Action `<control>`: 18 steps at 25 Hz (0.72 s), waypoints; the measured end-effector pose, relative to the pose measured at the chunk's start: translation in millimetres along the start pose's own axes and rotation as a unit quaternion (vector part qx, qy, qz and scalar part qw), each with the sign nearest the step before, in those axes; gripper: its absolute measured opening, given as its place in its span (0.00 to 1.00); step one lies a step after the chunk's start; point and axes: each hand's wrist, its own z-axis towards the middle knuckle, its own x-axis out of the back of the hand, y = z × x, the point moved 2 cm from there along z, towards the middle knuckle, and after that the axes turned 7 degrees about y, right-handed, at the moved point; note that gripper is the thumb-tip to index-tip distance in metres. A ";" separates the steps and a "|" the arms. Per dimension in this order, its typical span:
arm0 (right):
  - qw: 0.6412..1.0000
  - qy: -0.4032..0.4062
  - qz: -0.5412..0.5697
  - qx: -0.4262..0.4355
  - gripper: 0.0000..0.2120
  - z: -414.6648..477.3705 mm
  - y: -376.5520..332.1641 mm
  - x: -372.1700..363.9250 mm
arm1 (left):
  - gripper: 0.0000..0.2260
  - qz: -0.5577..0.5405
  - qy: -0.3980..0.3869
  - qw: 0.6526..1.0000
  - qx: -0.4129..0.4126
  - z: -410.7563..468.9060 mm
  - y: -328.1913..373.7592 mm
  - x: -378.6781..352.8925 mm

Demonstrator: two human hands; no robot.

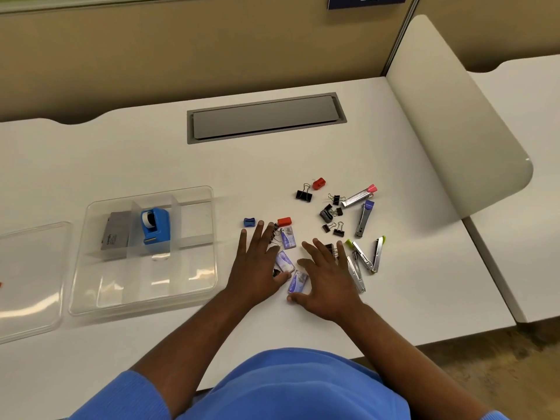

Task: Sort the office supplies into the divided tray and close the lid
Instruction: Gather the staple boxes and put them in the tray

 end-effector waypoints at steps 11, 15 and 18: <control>0.996 0.090 0.015 -0.001 0.26 7.3 -4.7 20.0 | 0.32 -0.048 0.032 0.998 -0.005 0.0 2.5 19.5; 0.993 0.113 0.047 -0.007 0.26 16.5 -8.6 27.9 | 0.31 -0.086 0.040 0.995 -0.005 -2.6 -5.6 38.8; 0.989 0.132 0.073 -0.011 0.26 25.7 -14.6 34.8 | 0.29 -0.124 0.055 0.991 -0.005 -5.9 -17.2 52.3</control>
